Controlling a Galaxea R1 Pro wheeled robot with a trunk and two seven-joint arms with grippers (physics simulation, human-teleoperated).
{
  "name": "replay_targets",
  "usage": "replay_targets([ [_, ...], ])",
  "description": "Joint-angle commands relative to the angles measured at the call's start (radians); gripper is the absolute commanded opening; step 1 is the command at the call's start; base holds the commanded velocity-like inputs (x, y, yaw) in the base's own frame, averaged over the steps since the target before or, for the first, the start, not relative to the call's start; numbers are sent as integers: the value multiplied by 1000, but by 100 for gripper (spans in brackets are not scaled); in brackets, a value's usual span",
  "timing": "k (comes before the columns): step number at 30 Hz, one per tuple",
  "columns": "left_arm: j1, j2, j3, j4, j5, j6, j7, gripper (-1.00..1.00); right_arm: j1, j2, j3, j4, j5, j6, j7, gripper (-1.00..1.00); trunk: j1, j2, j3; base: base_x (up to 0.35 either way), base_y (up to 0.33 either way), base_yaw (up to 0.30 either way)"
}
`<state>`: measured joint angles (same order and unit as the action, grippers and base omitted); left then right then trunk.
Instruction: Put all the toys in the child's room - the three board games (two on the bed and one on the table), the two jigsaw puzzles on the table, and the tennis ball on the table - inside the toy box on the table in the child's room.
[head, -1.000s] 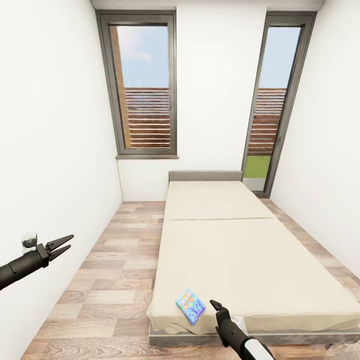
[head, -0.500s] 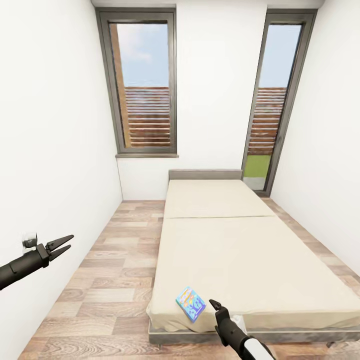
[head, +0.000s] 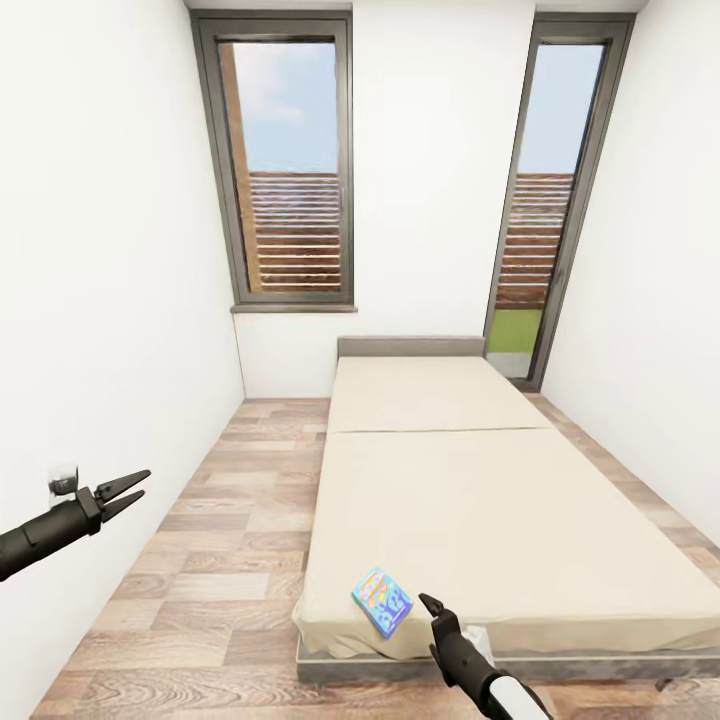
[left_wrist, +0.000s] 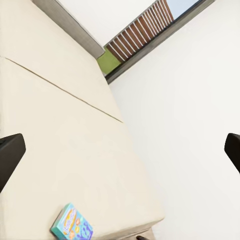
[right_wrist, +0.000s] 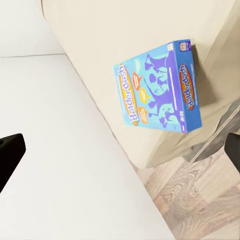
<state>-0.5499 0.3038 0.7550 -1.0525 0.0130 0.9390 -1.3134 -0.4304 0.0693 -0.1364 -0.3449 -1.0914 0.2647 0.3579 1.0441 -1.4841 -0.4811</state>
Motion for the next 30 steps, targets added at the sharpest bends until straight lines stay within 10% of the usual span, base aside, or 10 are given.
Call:
replay_targets([
  [1, -1, 0, -2, 0, 1, 10, -3, 100, -1, 0, -7, 0, -5, 8, 9, 100, 4, -8, -4, 0, 0, 0],
  [30, -1, -2, -34, 0, 2, 11, -3, 100, 0, 1, -8, 1, -5, 8, 23, 100, 115, -211, -95, 0, 0, 0],
])
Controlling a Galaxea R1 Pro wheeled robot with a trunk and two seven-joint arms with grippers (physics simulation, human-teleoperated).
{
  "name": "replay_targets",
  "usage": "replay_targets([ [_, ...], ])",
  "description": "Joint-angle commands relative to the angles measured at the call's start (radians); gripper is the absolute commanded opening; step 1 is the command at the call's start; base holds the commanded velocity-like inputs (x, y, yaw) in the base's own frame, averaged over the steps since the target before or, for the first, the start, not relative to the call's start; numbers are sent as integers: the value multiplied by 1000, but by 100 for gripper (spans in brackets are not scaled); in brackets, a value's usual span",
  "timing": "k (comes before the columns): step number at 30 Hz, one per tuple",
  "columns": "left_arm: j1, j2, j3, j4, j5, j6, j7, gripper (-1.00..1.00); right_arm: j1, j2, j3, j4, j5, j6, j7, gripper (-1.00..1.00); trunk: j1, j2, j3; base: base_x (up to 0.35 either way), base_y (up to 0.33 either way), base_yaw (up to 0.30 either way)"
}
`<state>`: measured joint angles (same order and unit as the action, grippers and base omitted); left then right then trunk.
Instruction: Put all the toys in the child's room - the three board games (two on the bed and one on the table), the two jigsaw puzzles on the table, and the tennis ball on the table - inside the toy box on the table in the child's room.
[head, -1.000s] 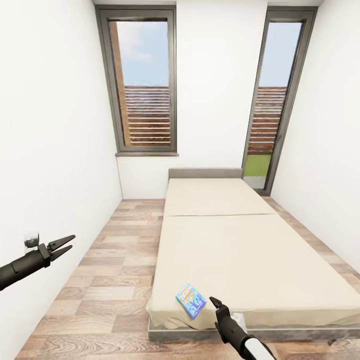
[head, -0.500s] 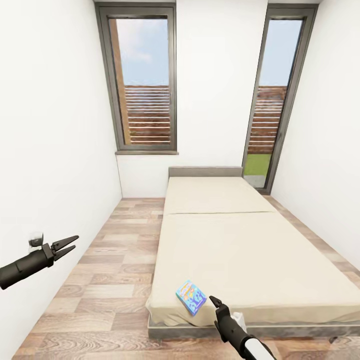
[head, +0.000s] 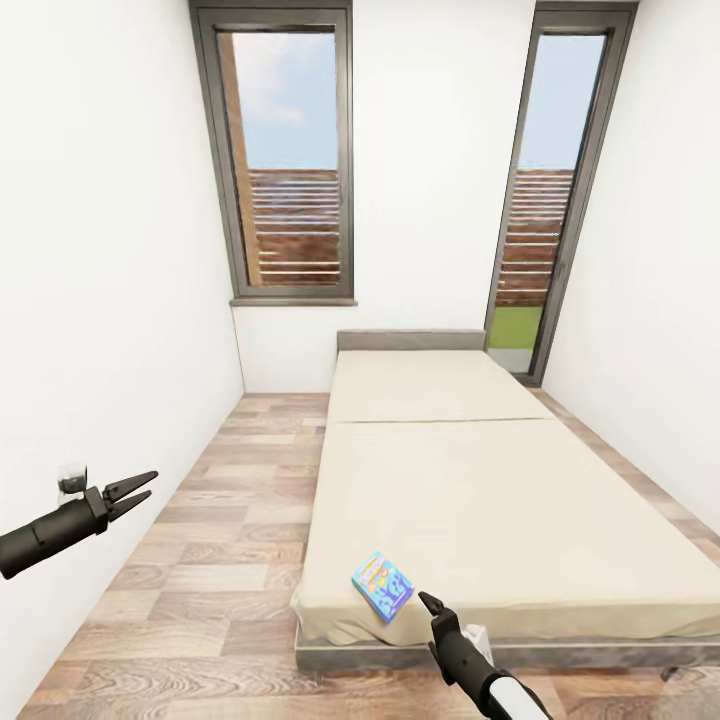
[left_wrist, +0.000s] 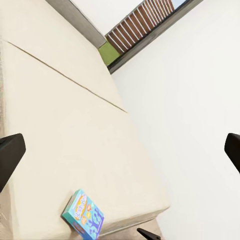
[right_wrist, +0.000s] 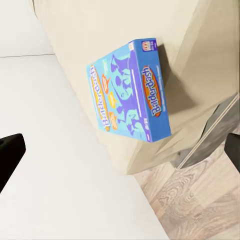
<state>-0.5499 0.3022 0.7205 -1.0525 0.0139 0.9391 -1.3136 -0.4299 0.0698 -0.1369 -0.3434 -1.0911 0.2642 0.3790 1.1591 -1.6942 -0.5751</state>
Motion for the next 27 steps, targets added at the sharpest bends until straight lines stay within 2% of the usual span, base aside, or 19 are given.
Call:
replay_targets([
  [1, -1, 0, 1, 0, 1, 10, -3, 100, 0, 1, -7, 0, -6, 9, 2, 100, 4, -8, -4, 0, 0, 0],
  [14, -1, 0, 1, 0, 2, 10, -3, 100, -1, 2, -6, -1, -6, 10, 6, 100, 54, -99, -45, 0, 0, 0],
  [23, -1, 1, 1, 0, 5, 14, -5, 100, -1, 3, 2, -2, -6, 10, 19, 100, 54, -99, -45, 0, 0, 0],
  [27, -1, 1, 1, 0, 6, 14, -10, 100, -2, 3, 37, -2, -6, 11, 20, 100, 54, -99, -45, 0, 0, 0],
])
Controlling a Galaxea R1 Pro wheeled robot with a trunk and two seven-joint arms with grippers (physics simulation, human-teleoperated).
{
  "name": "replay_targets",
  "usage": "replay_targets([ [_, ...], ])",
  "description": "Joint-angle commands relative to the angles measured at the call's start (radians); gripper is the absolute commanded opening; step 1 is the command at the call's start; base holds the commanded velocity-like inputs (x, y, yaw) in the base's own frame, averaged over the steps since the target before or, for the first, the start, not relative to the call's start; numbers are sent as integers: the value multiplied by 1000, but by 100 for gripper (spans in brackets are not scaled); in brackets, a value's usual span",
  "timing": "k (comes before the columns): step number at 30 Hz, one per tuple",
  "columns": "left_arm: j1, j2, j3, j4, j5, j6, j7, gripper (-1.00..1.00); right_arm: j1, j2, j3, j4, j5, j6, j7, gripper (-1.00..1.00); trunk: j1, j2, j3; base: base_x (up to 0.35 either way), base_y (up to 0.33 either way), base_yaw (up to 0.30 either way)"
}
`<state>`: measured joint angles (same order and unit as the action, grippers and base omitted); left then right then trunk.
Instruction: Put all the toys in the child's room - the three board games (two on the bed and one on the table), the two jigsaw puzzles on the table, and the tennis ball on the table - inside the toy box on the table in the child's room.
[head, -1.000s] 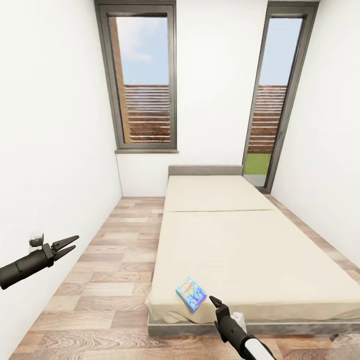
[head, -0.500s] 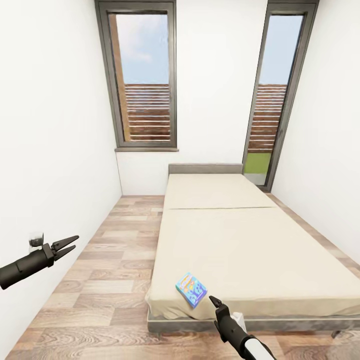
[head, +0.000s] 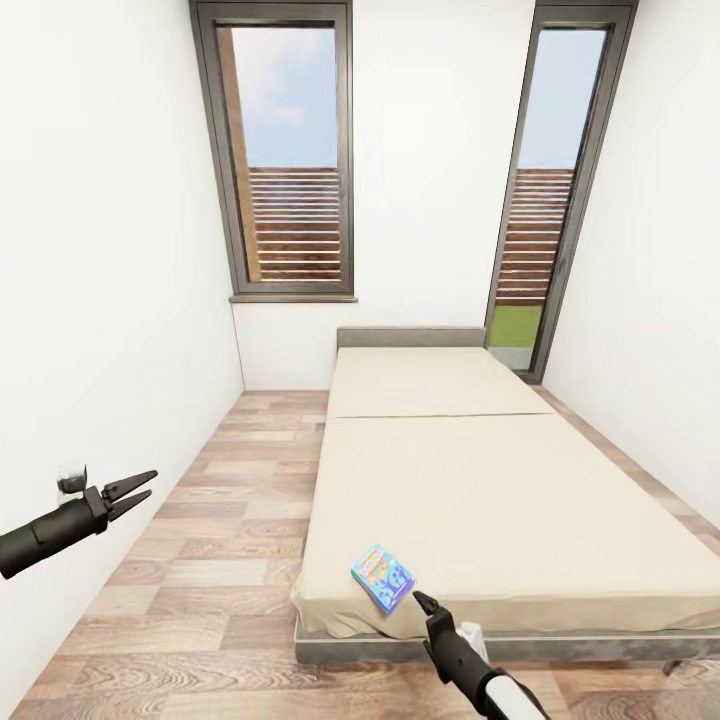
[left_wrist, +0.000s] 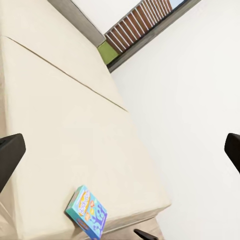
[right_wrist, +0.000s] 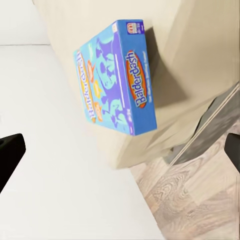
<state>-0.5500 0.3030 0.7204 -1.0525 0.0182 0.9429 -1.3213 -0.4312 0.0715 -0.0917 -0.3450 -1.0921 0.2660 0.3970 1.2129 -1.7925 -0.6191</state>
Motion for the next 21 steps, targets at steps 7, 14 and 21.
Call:
replay_targets([
  [7, -1, -7, -1, 0, -1, 10, -5, 100, -3, 1, 25, 0, -5, 10, 2, 100, 0, -1, -1, 98, 42, 0],
  [14, -1, -11, -1, 0, 0, 9, -6, 100, -3, 1, 31, 0, -5, 11, 2, 100, 0, -1, -1, 71, 27, 0],
  [21, -1, -11, -1, 0, 0, 9, -6, 100, -3, -1, 32, 0, -6, 12, 2, 100, 0, -1, -1, 9, 3, 0],
])
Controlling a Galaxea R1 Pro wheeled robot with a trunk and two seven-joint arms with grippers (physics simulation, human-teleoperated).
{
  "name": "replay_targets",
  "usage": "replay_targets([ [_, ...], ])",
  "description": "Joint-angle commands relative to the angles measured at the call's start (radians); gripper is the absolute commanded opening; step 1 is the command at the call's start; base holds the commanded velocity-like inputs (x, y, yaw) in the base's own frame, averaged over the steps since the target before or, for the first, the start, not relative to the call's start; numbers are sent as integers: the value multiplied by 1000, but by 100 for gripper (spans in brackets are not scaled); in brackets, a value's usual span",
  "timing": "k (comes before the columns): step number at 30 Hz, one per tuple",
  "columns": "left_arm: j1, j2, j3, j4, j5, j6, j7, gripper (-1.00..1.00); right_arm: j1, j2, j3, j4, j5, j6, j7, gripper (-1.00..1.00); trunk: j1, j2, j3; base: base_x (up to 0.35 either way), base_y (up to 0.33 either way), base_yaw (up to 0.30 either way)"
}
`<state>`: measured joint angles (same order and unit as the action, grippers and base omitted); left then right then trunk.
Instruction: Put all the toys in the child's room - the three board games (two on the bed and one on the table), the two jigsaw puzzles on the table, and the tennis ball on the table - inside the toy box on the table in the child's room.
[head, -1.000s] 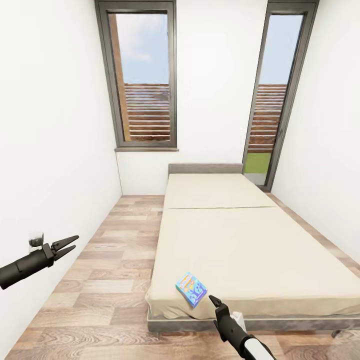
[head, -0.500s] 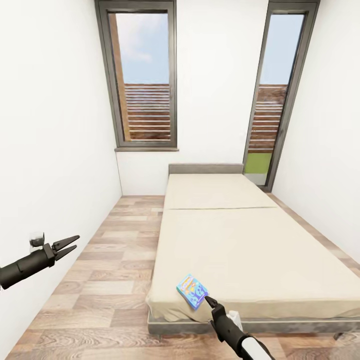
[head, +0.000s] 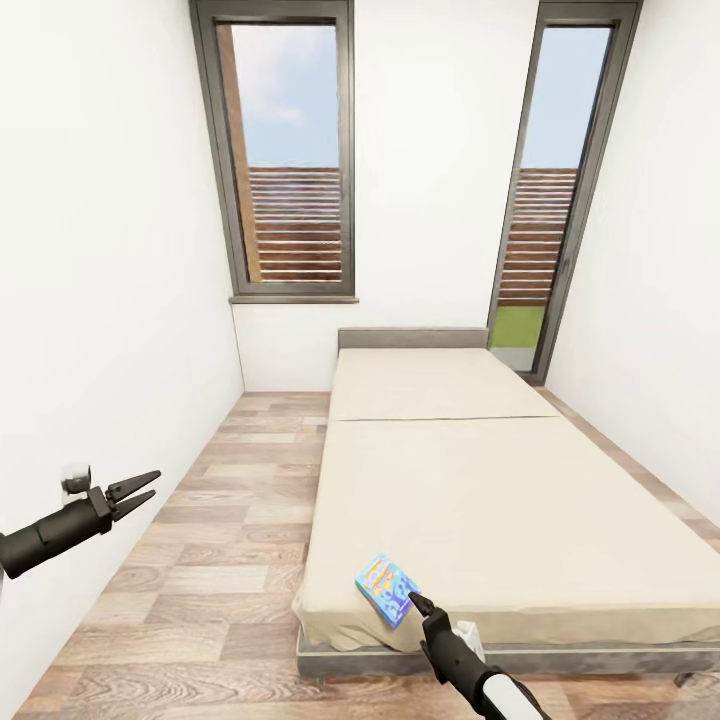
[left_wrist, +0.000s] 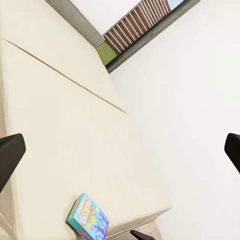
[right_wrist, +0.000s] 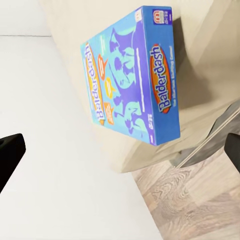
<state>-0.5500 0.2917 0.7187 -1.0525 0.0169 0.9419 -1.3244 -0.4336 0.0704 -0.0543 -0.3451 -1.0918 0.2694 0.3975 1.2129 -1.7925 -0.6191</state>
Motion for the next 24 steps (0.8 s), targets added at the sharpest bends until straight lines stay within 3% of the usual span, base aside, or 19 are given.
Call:
replay_targets([
  [1, -1, 0, 1, 0, 1, 10, -2, 100, 0, 0, -6, 0, -6, 8, 1, 100, 0, 0, -1, 2, 1, 0],
  [4, -1, 0, 1, 0, 1, 10, -2, 100, -1, 0, -6, 0, -6, 9, 1, 100, 0, 0, -1, 1, 0, 0],
  [21, -1, 1, 1, 0, 1, 12, -2, 100, -1, 1, -6, 0, -7, 19, 1, 100, 65, -119, -54, 0, 0, 0],
  [24, -1, 1, 1, 0, 1, 12, -2, 100, -1, 2, -5, 0, -7, 19, 1, 100, 65, -119, -54, 0, 0, 0],
])
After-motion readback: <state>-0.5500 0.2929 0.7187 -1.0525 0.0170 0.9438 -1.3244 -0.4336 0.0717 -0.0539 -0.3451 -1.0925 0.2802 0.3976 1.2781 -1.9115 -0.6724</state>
